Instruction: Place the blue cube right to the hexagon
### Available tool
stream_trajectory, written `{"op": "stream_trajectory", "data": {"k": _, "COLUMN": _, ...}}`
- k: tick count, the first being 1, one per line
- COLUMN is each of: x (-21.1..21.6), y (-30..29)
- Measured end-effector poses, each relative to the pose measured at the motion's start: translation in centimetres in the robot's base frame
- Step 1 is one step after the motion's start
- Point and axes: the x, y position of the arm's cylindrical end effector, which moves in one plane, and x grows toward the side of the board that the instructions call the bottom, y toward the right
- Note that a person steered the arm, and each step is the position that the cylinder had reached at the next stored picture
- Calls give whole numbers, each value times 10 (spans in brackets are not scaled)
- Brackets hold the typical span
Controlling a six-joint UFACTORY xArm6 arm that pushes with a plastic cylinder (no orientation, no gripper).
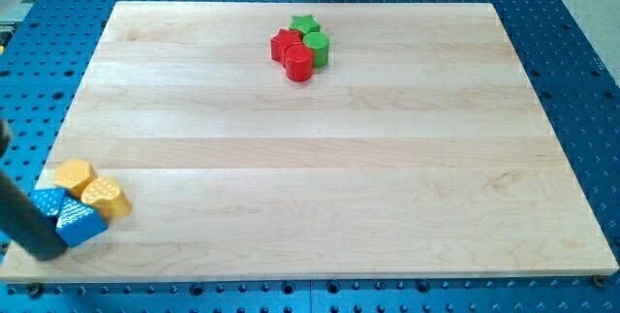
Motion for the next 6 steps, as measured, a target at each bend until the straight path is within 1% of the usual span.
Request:
{"op": "stream_trajectory", "data": {"k": 1, "x": -12, "y": 9}}
{"op": "stream_trajectory", "data": {"k": 2, "x": 28, "y": -36}}
{"op": "stream_trajectory", "data": {"k": 3, "x": -11, "y": -14}}
{"op": "stream_trajectory", "data": {"k": 4, "x": -69, "y": 27}}
{"op": "stream_trajectory", "data": {"k": 5, "x": -113, "y": 59}}
{"op": "stream_trajectory", "data": {"k": 6, "x": -131, "y": 71}}
